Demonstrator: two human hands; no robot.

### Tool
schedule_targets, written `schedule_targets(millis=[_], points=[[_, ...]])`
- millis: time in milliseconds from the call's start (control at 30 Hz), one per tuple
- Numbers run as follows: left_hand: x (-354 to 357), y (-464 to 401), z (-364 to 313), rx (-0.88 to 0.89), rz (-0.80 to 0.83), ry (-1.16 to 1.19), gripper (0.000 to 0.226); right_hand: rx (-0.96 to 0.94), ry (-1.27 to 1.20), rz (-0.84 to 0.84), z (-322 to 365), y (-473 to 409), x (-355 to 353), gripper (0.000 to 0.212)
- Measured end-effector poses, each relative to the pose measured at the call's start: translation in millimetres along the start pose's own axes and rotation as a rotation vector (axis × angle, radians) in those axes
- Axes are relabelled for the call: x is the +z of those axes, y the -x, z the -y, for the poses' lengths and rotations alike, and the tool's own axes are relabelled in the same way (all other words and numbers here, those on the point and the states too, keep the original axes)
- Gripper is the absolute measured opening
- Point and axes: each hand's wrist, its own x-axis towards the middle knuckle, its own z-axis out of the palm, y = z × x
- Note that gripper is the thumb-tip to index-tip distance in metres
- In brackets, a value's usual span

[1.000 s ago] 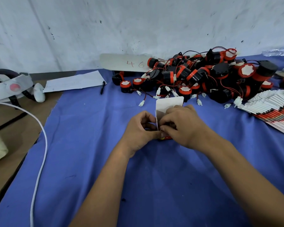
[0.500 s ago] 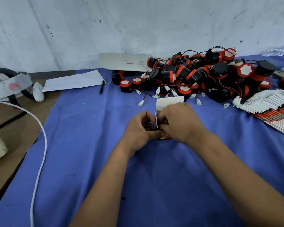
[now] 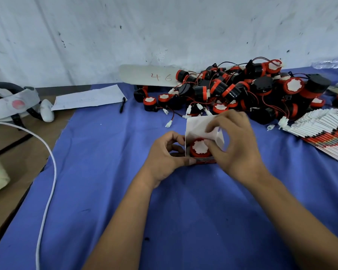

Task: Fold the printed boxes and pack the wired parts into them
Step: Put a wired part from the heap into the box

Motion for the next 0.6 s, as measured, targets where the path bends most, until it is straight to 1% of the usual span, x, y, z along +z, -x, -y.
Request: schedule_targets(millis=[33,67,100,167,200,233,300,333,500,600], points=[[-0.1,0.1,0.2,0.004,0.000,0.002,0.043,0.049,-0.012,-0.061,-2.5,6.2,0.9,0.034],[0.4,0.2,0.1,0.011,0.000,-0.001,0.043,0.108,-0.041,-0.083,-5.4,11.3,2.5,0.043],[0.5,0.4,-0.2,0.020,0.000,-0.002,0.044,0.178,-0.085,-0.071,-8.2,14.9,4.3,0.054],[0.6,0.9,-0.5,0.033,0.005,0.009,0.045,0.343,-0.204,0.016,-13.0,18.1,7.0,0.075],[0.5,1.2,-0.7,0.033,0.011,0.019,0.045,0.421,-0.278,0.077,-14.3,18.8,7.9,0.082],[0.0,1.8,-0.4,0.031,0.017,0.030,0.044,0.477,-0.343,0.144,-15.5,19.7,9.1,0.084],[0.1,1.6,0.5,0.033,0.032,0.041,0.043,0.528,-0.440,0.247,-19.8,22.5,11.9,0.079],[0.2,1.4,1.1,0.034,0.038,0.042,0.042,0.541,-0.482,0.264,-21.5,24.0,12.9,0.077],[0.2,2.3,-0.7,0.052,0.062,0.073,0.043,0.523,-0.513,0.186,-18.0,25.3,15.1,0.058],[0.8,4.6,-5.1,0.022,0.096,0.180,0.049,0.519,-0.567,0.167,-16.2,24.7,14.4,0.051]])
